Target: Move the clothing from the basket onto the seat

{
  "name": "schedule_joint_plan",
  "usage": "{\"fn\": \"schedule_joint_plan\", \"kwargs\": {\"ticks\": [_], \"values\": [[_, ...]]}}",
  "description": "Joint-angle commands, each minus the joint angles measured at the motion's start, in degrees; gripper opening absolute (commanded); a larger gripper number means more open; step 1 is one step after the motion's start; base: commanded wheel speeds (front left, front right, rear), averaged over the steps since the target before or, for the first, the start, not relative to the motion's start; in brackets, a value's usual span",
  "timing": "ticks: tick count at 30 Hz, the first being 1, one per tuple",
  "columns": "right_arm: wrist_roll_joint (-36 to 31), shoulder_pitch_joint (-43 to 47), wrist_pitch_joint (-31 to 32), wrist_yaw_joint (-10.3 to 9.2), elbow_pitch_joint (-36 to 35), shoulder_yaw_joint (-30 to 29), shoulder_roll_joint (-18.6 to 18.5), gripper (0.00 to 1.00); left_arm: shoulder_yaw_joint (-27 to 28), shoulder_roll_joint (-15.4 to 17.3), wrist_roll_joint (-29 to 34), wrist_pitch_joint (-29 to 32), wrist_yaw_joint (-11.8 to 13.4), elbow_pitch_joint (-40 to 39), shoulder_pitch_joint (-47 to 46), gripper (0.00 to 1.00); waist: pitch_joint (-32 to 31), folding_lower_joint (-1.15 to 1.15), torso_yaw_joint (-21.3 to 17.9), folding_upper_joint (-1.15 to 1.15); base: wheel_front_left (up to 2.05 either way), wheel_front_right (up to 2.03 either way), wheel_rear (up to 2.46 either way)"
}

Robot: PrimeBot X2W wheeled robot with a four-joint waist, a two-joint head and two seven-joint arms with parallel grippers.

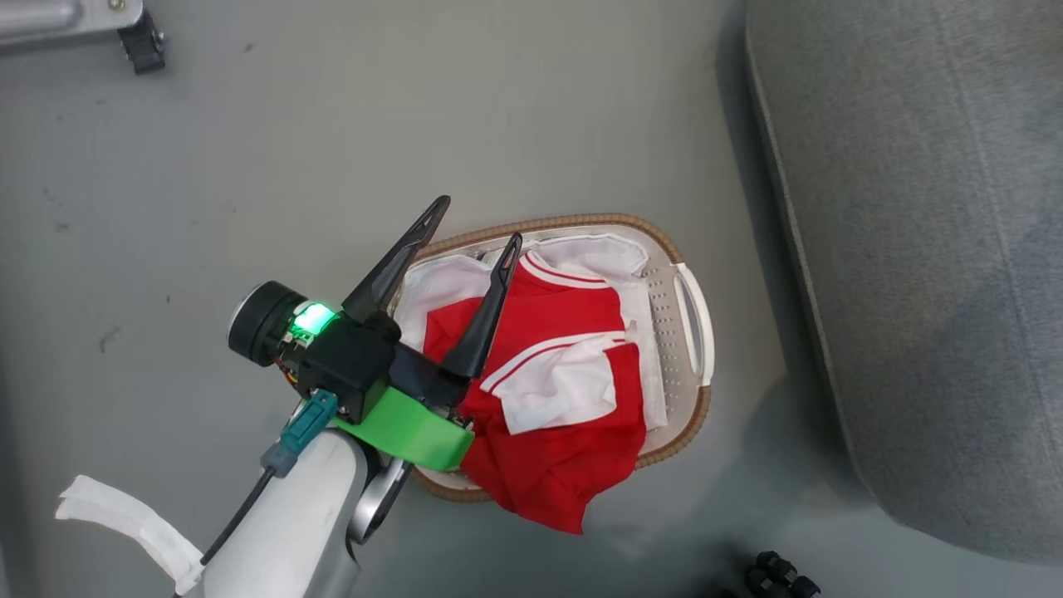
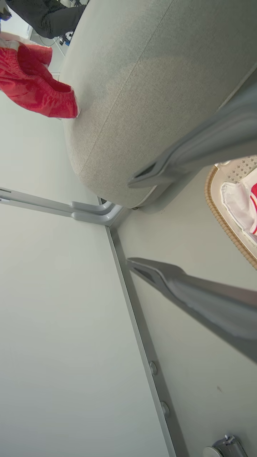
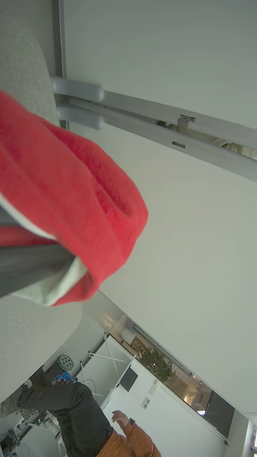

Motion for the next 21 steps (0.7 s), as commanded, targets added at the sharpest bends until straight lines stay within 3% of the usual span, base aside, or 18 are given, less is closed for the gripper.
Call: {"fn": "schedule_joint_plan", "kwargs": {"ticks": [1, 13, 21], "values": [[-0.66, 0.20, 0.97, -0.08, 1.53, 0.32, -0.69, 0.00, 0.33, 0.32, 0.33, -0.03, -0.15, -0.34, -1.18, 1.00, 6.44, -0.01, 5.23, 0.65, 0.00, 0.00, 0.00], [0.96, 3.88, 3.49, -0.09, 15.63, -1.71, -0.80, 0.00, 1.46, 1.20, 2.36, -0.03, -0.15, -1.29, -0.96, 1.00, 11.92, -0.01, 5.62, 0.65, 0.00, 0.00, 0.00], [0.47, 3.54, 1.08, -0.08, 19.13, -1.18, -1.00, 0.00, 2.08, 1.19, 2.58, -0.04, -0.15, -0.78, -0.73, 1.00, 11.17, -0.01, 4.05, 0.65, 0.00, 0.00, 0.00]]}}
